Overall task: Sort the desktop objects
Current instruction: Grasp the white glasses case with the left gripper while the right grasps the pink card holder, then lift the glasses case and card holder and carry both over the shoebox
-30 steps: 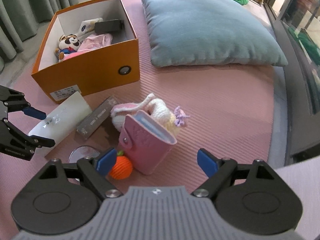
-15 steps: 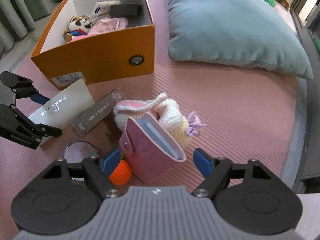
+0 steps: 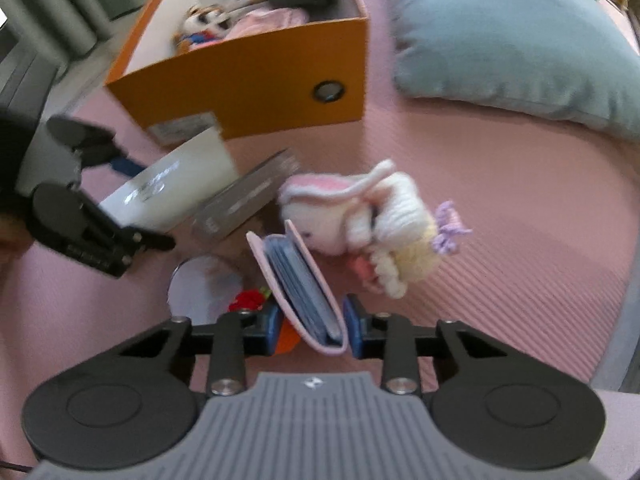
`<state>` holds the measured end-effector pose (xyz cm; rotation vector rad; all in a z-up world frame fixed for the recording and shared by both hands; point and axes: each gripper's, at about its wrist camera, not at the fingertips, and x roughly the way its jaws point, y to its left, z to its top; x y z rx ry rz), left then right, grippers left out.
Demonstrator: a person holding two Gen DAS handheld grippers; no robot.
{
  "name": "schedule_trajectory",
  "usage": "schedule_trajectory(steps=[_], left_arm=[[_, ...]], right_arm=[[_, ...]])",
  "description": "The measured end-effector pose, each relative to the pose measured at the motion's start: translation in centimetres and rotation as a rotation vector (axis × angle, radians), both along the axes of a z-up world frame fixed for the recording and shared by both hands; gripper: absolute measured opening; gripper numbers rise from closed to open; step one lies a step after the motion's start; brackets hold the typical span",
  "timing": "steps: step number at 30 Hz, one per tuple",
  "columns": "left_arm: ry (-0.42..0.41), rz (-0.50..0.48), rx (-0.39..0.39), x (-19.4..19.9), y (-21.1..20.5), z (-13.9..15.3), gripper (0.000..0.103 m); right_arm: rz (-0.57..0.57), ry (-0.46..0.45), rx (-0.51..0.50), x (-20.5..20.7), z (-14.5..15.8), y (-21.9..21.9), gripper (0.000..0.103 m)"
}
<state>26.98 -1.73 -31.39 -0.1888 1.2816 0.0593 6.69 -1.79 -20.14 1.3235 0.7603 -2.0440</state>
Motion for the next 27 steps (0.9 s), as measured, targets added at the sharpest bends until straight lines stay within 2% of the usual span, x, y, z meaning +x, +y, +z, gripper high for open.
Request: schedule_trajectory(steps=[5, 9, 10, 12, 18, 22, 27], left_arm=[[0.000, 0.032, -0.012, 0.3, 0.3, -0.1, 0.088], [0.006, -0.011, 0.072, 0.4, -1.2, -0.3, 0.086], [0.002, -0.009, 0.081, 0.3, -1.3, -0.2, 0.084], [-0.014, 0.000, 0.094, 0.1, -1.4, -0.1, 0.071], [-0.018, 0.007, 0.073, -0.3, -0.6, 0.1, 0.070], [-0.014, 0.012, 0.063, -0.8, -0.3, 0.5, 0.070], [-0.030, -0.040, 0.070, -1.5, -0.9, 1.9, 0.070]], right_arm=[[0.003, 0.006, 0.021, 0.4, -0.8, -0.4, 0.034], [-0.001, 0.009, 0.019, 0.4, -1.0, -0.6, 0.034], [-0.007, 0.009, 0.016, 0.3, -1.0, -0.6, 0.034], [-0.017, 0.007, 0.007, 0.2, -1.0, -0.4, 0.035], [-0.002, 0.003, 0.002, 0.2, -1.0, -0.4, 0.033], [0.006, -0.001, 0.014, 0.2, -1.0, -0.4, 0.028], [0.023, -0.007, 0.027, 0.6, -0.2, -0.1, 0.021]])
